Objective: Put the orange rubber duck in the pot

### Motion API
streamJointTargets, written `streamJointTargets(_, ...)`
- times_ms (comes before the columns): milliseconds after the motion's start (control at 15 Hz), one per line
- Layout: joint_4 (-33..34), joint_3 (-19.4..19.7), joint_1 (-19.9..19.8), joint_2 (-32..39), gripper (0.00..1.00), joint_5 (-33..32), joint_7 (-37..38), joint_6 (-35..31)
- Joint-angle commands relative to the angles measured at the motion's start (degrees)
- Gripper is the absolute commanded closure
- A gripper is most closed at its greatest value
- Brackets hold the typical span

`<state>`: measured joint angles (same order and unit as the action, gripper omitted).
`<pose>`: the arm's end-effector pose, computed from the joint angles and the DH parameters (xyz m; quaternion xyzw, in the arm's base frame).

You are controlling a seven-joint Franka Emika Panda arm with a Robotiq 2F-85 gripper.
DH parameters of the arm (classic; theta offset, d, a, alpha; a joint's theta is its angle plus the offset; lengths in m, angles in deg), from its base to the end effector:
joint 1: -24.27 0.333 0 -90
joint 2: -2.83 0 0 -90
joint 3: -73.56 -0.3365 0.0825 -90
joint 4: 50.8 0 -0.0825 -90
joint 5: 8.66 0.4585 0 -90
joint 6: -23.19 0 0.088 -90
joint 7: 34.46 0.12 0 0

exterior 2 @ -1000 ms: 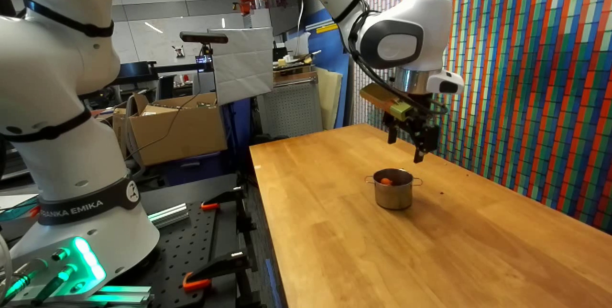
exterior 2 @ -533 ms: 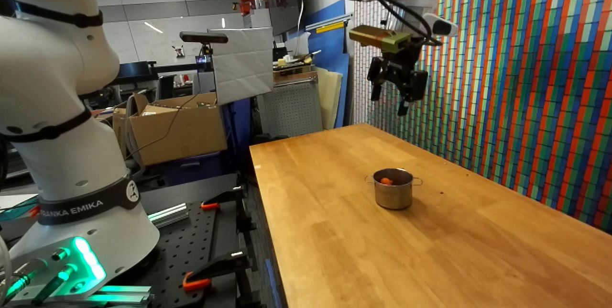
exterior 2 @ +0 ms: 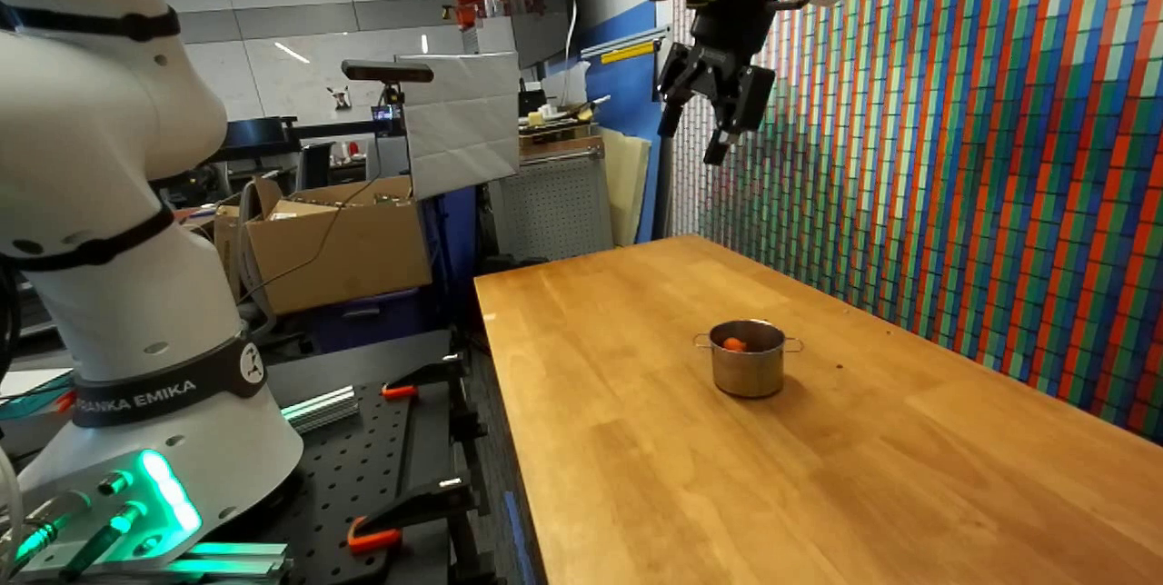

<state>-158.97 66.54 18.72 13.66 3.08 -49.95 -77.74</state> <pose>0.6321 0.0348 0.3597 -0.9756 -0.1110 0.1415 0.1258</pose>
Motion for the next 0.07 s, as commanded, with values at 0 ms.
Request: streamJointTargets(0, 0.1, 1.9, 1.8, 0.0, 0.0, 0.3, -0.2, 0.3)
